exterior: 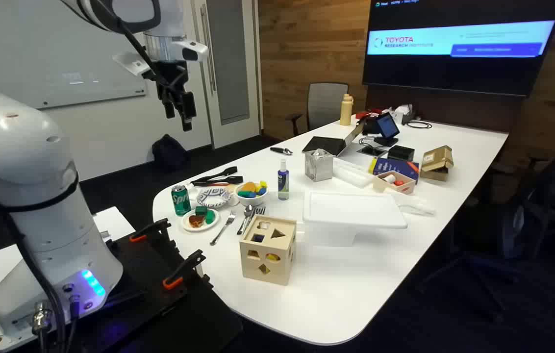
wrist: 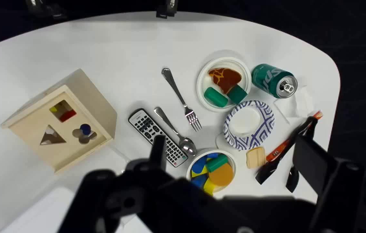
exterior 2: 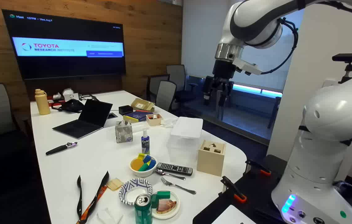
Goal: Use the fork to stir the blocks in the white bowl.
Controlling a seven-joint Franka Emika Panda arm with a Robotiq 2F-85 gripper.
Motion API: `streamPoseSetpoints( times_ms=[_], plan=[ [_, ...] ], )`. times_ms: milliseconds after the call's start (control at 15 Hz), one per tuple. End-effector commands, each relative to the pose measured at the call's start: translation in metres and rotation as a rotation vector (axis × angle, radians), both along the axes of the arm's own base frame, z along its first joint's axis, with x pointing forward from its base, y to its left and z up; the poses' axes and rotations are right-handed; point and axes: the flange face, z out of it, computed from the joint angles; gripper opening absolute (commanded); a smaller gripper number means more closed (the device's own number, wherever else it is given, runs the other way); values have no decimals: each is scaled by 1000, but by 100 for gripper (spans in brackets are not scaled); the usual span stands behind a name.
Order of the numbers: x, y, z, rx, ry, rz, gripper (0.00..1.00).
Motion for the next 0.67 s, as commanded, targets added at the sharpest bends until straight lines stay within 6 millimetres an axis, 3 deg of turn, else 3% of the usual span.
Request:
streamPoseSetpoints(
  times_ms=[0, 333, 467, 600],
  plan=[
    [0, 0, 0, 0, 3, 0, 100],
    [29, 9, -24, -24, 61, 49, 100],
    [44, 19, -49, -41, 100, 72, 100],
    [55, 29, -86, -51, 125, 78, 100]
  ],
)
